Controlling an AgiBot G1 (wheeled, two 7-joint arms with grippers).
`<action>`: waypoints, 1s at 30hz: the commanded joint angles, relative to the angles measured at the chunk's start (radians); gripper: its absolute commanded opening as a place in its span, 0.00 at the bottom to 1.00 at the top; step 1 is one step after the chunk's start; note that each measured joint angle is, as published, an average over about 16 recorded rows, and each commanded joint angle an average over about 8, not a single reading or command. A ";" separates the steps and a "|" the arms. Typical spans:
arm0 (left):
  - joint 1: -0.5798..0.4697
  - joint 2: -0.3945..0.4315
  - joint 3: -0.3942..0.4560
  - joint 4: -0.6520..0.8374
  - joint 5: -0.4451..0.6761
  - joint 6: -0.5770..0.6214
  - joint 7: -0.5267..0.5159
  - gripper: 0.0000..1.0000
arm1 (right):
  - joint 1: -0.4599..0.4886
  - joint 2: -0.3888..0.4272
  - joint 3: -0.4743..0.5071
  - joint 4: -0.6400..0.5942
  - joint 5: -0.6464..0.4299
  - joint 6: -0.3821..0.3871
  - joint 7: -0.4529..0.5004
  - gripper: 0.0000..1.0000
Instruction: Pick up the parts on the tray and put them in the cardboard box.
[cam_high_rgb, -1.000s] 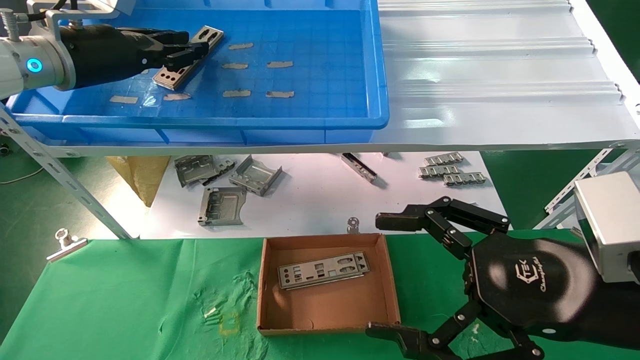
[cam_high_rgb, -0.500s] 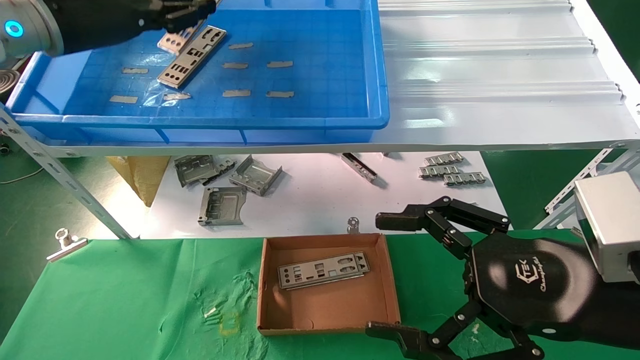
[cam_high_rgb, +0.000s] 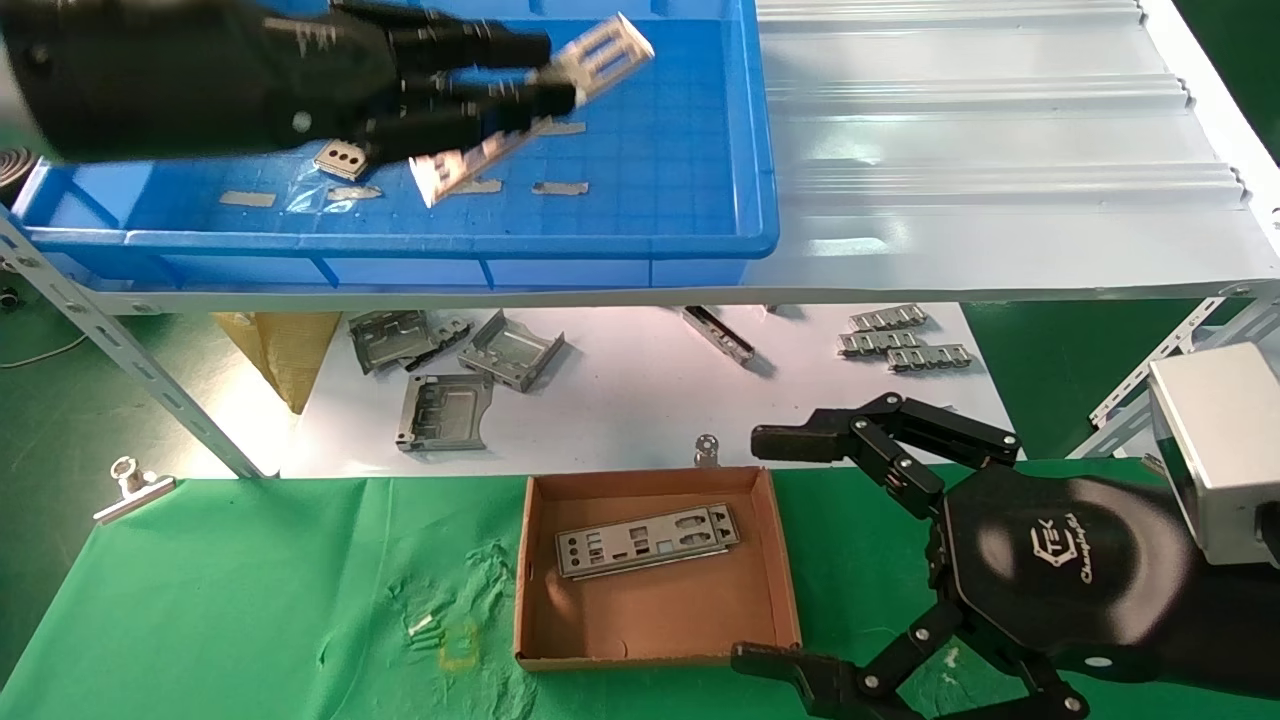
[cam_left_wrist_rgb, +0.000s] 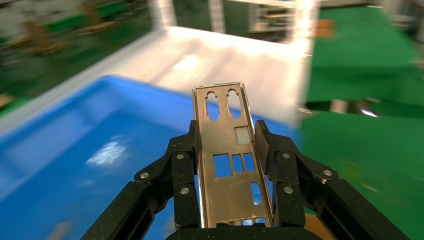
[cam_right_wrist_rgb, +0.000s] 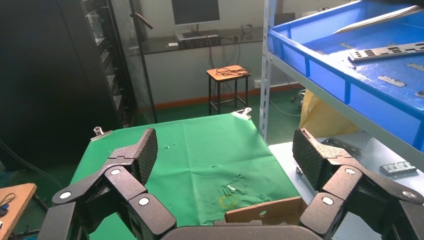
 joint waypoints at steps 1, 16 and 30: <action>0.009 -0.001 -0.001 -0.014 0.003 0.072 0.013 0.00 | 0.000 0.000 0.000 0.000 0.000 0.000 0.000 1.00; 0.398 -0.143 0.209 -0.593 -0.149 -0.044 0.022 0.00 | 0.000 0.000 0.000 0.000 0.000 0.000 0.000 1.00; 0.563 0.046 0.260 -0.437 0.004 -0.358 0.252 0.00 | 0.000 0.000 -0.001 0.000 0.000 0.000 0.000 1.00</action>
